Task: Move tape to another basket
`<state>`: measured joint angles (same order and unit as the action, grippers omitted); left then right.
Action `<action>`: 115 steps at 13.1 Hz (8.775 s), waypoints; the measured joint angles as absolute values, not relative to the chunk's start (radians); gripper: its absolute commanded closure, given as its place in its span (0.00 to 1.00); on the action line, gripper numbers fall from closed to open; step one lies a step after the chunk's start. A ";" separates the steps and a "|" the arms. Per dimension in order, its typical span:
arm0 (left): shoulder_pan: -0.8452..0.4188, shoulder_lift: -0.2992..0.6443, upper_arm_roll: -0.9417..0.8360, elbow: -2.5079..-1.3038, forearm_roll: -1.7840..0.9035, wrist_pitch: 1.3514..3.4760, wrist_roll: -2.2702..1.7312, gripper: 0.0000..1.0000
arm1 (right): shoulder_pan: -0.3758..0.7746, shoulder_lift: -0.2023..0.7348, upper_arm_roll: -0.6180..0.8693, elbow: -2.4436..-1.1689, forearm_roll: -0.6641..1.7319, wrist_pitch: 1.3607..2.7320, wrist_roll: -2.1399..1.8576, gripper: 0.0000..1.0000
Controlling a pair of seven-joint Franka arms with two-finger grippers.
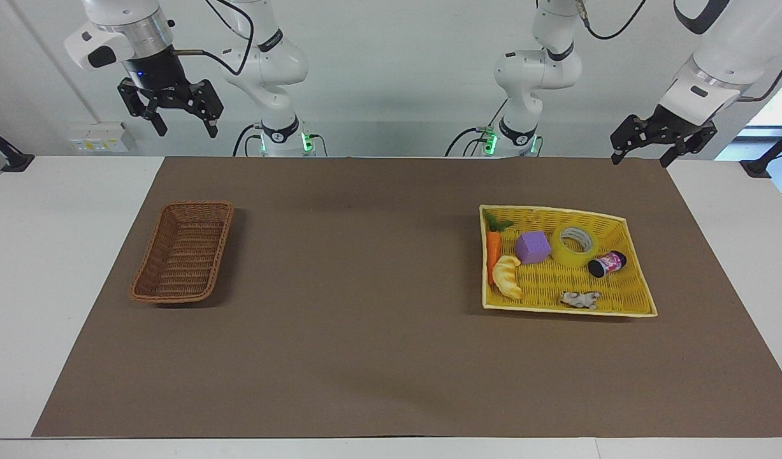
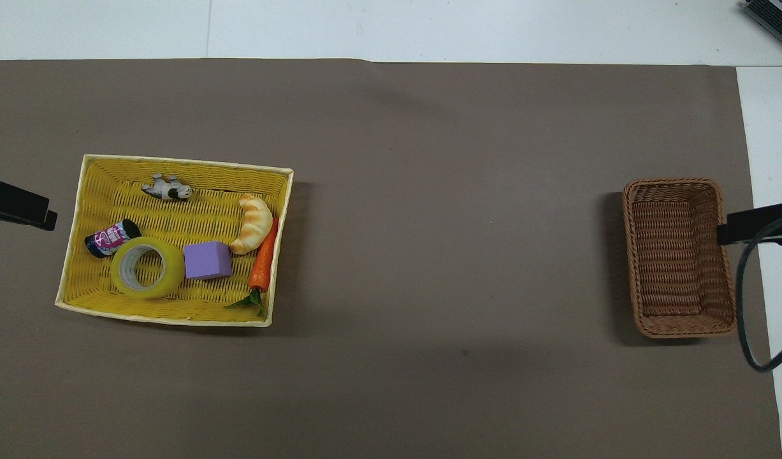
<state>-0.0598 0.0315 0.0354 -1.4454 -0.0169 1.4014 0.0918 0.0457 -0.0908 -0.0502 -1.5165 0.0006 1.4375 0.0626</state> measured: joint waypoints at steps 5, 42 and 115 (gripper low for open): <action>-0.045 0.020 0.036 -1.503 -0.017 1.426 0.092 0.00 | 0.046 -0.091 -0.050 -1.516 0.001 1.437 0.063 0.00; 0.052 0.055 0.012 -2.218 -0.027 2.110 -0.046 1.00 | 0.046 -0.091 -0.050 -1.516 0.001 1.437 0.063 0.00; -0.962 0.370 -0.061 -1.526 -0.188 2.414 -1.303 0.33 | -0.054 -0.064 -0.048 -1.946 0.521 1.534 -0.416 0.86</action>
<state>-0.9617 0.3698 -0.0611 -1.5261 -0.1883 2.4142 -1.3027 -0.0543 -0.0643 -0.0476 -1.9462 0.5208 1.5342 -0.4162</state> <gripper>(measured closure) 0.771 0.608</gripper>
